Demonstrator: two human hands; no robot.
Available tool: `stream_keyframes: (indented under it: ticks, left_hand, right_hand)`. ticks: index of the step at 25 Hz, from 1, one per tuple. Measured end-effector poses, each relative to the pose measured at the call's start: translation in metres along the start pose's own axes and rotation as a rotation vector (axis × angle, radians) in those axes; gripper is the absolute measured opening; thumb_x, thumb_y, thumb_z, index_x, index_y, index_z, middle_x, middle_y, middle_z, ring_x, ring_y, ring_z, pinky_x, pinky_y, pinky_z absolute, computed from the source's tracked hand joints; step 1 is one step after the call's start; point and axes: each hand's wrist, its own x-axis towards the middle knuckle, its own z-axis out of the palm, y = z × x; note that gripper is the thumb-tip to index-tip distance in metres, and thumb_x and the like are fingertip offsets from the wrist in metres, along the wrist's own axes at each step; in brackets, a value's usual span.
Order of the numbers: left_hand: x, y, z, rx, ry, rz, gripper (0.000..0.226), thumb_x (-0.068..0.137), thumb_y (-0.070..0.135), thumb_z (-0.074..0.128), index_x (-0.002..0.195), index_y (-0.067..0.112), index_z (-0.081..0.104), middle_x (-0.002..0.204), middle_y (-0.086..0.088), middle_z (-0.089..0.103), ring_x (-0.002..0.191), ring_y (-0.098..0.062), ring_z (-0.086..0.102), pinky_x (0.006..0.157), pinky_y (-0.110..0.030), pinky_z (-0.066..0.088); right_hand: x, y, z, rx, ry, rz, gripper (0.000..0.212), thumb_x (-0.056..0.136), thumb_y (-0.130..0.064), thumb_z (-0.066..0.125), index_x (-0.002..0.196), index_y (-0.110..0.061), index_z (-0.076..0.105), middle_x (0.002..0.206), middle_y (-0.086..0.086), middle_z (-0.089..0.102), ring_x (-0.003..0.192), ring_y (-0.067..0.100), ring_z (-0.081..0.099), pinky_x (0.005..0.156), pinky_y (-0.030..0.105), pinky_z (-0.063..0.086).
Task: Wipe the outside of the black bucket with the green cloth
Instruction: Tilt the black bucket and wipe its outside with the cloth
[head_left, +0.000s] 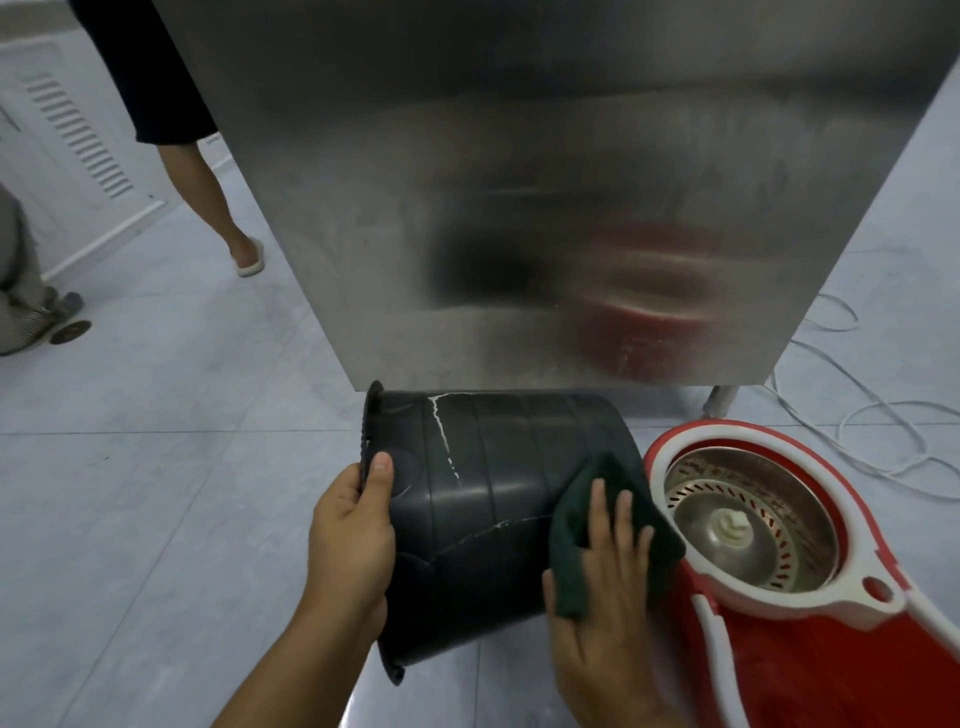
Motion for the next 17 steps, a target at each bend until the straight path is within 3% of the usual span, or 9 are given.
stream_keyframes:
  ticks: [1,3,6,8,10,12,15,17]
  left_hand:
    - [-0.001,-0.001,0.0,-0.005,-0.002,-0.01,0.027,0.098,0.033,0.049,0.093,0.018,0.07,0.09,-0.006,0.077,0.086,-0.025,0.072,0.072,-0.037,0.057]
    - [-0.002,-0.004,0.001,-0.001,-0.003,-0.015,0.028,0.098,0.034,0.049,0.093,0.016,0.071,0.093,-0.009,0.077,0.089,-0.029,0.073,0.081,-0.045,0.058]
    - [-0.008,-0.004,0.003,0.037,-0.041,0.008,0.03,0.098,0.034,0.049,0.093,0.014,0.071,0.092,-0.009,0.078,0.089,-0.03,0.073,0.087,-0.053,0.057]
    - [-0.015,-0.001,0.005,0.071,-0.099,0.054,0.031,0.098,0.033,0.048,0.091,0.013,0.072,0.088,-0.01,0.078,0.085,-0.031,0.073,0.082,-0.051,0.059]
    - [-0.022,0.002,0.008,0.124,-0.16,0.123,0.032,0.098,0.03,0.049,0.087,0.007,0.069,0.082,-0.013,0.076,0.081,-0.035,0.071,0.075,-0.05,0.059]
    - [-0.028,0.002,0.01,0.159,-0.203,0.185,0.033,0.097,0.027,0.05,0.086,0.001,0.066,0.082,-0.02,0.073,0.083,-0.04,0.067,0.073,-0.051,0.057]
    - [-0.032,0.0,0.01,0.176,-0.204,0.214,0.031,0.097,0.027,0.05,0.084,0.004,0.066,0.081,-0.015,0.073,0.079,-0.031,0.07,0.068,-0.041,0.059]
    - [-0.032,-0.001,0.007,0.188,-0.163,0.21,0.031,0.096,0.031,0.049,0.082,0.01,0.067,0.079,-0.009,0.073,0.076,-0.023,0.07,0.062,-0.031,0.059]
  right_hand:
    - [-0.006,0.001,0.006,-0.066,-0.046,-0.086,0.035,0.086,-0.029,0.043,0.119,-0.037,0.048,0.164,-0.011,-0.002,0.15,0.027,0.0,0.117,0.047,0.003]
    - [-0.016,-0.005,0.012,-0.132,-0.104,-0.254,0.016,0.087,-0.036,0.047,0.098,-0.028,0.055,0.163,-0.003,0.013,0.148,0.033,0.011,0.113,0.054,0.012]
    - [-0.008,-0.028,0.002,-0.117,-0.094,-0.383,0.034,0.099,-0.036,0.037,0.08,-0.021,0.061,0.155,0.003,0.036,0.145,0.031,0.026,0.111,0.058,0.022]
    - [0.005,-0.04,-0.007,-0.113,-0.109,-0.409,0.031,0.096,-0.031,0.042,0.077,-0.018,0.063,0.153,0.003,0.038,0.145,0.028,0.028,0.113,0.055,0.024]
    - [0.018,-0.046,-0.017,-0.092,-0.136,-0.364,0.021,0.091,-0.028,0.048,0.085,-0.017,0.065,0.156,0.001,0.033,0.148,0.023,0.021,0.115,0.053,0.02]
    - [0.032,-0.049,-0.027,-0.037,-0.157,-0.274,0.027,0.091,-0.027,0.045,0.107,-0.016,0.064,0.159,-0.004,0.027,0.149,0.016,0.014,0.118,0.048,0.014]
    - [0.057,-0.036,-0.04,0.075,-0.14,-0.073,0.048,0.094,-0.029,0.039,0.141,-0.027,0.042,0.157,-0.016,0.024,0.147,0.001,0.011,0.121,0.039,0.008]
    - [0.066,-0.014,-0.045,0.123,-0.119,0.098,0.054,0.096,-0.034,0.037,0.148,-0.035,0.028,0.154,-0.022,0.022,0.145,-0.006,0.009,0.121,0.039,0.007]
